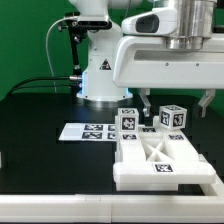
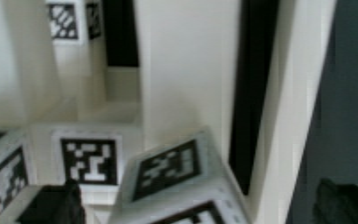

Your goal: Assemble chair

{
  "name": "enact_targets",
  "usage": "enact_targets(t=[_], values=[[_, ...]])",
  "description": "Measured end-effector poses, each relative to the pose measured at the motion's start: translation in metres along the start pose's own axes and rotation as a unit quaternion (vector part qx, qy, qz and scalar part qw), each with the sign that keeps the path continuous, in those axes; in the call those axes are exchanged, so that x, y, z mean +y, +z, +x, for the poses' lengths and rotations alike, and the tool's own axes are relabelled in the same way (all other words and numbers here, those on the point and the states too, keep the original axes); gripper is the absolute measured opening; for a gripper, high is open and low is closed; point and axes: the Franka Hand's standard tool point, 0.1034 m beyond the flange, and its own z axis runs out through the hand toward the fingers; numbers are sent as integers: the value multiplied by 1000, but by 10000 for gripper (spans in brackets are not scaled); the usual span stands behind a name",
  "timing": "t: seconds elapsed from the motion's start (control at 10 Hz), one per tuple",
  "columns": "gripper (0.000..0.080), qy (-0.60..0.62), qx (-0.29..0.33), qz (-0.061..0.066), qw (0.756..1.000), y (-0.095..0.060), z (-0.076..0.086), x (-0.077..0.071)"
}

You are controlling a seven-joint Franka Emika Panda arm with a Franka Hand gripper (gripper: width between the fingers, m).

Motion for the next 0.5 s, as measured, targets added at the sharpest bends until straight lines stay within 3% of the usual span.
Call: enact_targets(t=[0.1,0.2,0.3,0.4,0.5], values=[[534,7,0,0,1000,0,0,0],[534,11,0,0,1000,0,0,0],[399,31,0,0,1000,0,0,0],[399,61,0,0,998,0,0,0],[281,98,0,1,995,0,0,0]])
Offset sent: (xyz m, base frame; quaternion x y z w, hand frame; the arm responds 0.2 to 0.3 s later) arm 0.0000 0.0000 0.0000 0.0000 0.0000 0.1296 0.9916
